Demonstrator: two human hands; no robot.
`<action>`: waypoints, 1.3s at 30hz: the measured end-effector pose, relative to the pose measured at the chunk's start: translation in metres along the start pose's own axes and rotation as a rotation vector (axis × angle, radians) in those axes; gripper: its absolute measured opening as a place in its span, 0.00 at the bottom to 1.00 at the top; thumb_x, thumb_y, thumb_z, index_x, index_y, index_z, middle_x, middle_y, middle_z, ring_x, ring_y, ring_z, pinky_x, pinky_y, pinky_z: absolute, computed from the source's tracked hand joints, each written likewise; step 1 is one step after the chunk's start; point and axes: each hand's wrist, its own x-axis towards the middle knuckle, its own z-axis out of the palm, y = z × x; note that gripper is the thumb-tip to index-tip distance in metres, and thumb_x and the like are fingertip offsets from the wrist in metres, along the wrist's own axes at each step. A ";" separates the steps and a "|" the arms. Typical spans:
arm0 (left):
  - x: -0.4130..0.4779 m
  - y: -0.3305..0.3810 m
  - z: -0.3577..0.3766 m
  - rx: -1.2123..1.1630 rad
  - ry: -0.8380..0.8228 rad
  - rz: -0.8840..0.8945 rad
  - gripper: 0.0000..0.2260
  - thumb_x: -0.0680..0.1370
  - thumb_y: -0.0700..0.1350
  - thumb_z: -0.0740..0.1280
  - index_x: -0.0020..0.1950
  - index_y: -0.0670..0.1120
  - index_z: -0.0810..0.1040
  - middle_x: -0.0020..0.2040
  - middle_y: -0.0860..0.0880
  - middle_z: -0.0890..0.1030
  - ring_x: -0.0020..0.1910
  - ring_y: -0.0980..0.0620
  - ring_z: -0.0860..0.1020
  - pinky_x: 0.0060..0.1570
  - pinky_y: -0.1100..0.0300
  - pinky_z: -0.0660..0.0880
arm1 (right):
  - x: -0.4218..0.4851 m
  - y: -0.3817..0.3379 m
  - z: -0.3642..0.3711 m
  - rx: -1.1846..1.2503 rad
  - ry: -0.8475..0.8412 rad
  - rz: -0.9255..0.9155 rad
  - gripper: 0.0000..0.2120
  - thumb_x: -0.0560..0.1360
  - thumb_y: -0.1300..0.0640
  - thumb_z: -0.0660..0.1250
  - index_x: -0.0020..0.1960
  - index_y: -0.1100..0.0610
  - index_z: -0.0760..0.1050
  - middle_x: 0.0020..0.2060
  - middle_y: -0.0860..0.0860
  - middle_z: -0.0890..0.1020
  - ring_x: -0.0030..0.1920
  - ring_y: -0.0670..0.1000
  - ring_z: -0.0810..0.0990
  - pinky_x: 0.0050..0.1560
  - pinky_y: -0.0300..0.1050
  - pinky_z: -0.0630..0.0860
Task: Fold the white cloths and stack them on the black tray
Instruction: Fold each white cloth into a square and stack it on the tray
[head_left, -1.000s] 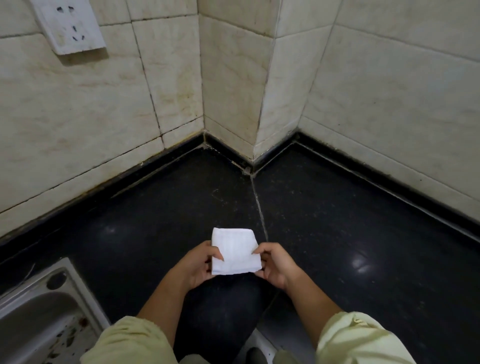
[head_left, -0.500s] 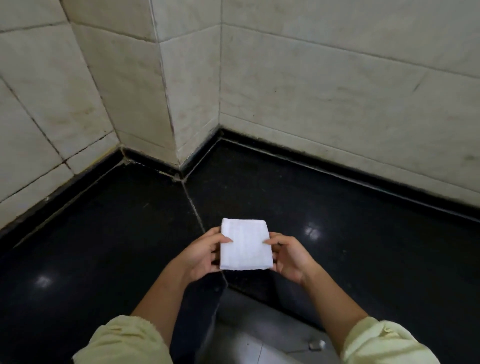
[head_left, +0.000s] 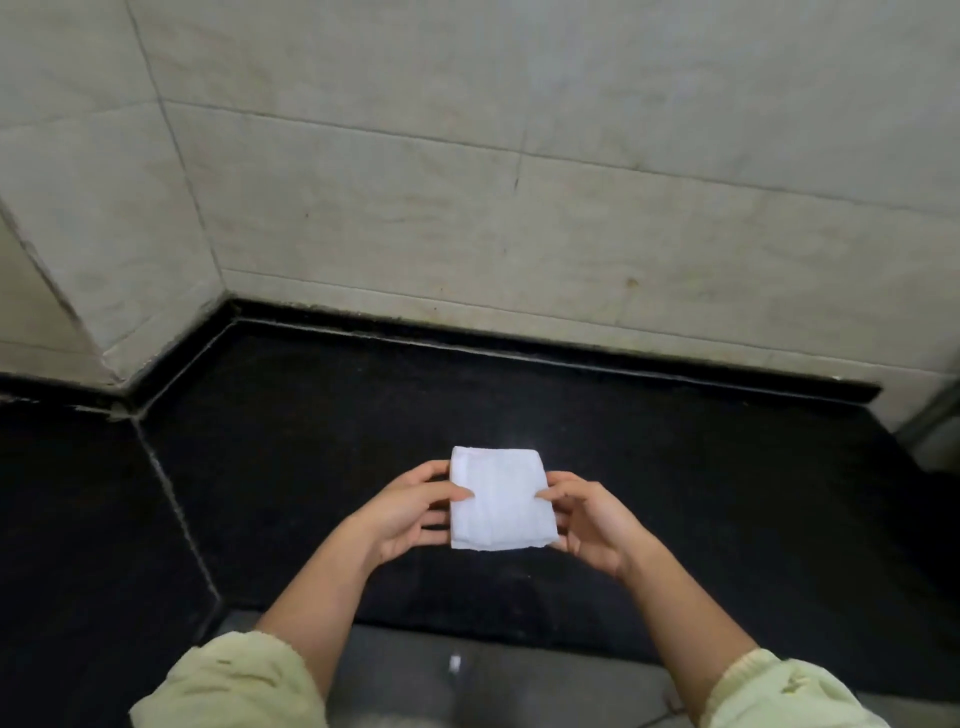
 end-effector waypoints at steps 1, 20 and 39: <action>0.005 0.001 0.023 0.015 -0.012 0.003 0.16 0.75 0.40 0.69 0.63 0.49 0.76 0.56 0.45 0.83 0.54 0.44 0.82 0.54 0.48 0.79 | -0.010 -0.004 -0.023 -0.009 0.018 -0.017 0.13 0.71 0.67 0.64 0.55 0.59 0.76 0.49 0.57 0.82 0.46 0.55 0.80 0.38 0.47 0.80; 0.103 0.049 0.431 0.336 -0.462 0.063 0.15 0.76 0.40 0.69 0.62 0.49 0.76 0.55 0.45 0.83 0.47 0.47 0.83 0.44 0.53 0.80 | -0.197 -0.090 -0.356 0.228 0.476 -0.382 0.18 0.71 0.68 0.68 0.60 0.60 0.75 0.57 0.60 0.79 0.56 0.57 0.79 0.57 0.56 0.78; 0.228 0.107 0.745 0.316 -0.600 0.079 0.09 0.76 0.41 0.67 0.53 0.51 0.79 0.44 0.50 0.82 0.33 0.56 0.82 0.36 0.62 0.81 | -0.251 -0.232 -0.632 0.273 0.583 -0.493 0.09 0.72 0.67 0.64 0.49 0.59 0.78 0.43 0.54 0.78 0.41 0.50 0.78 0.33 0.41 0.76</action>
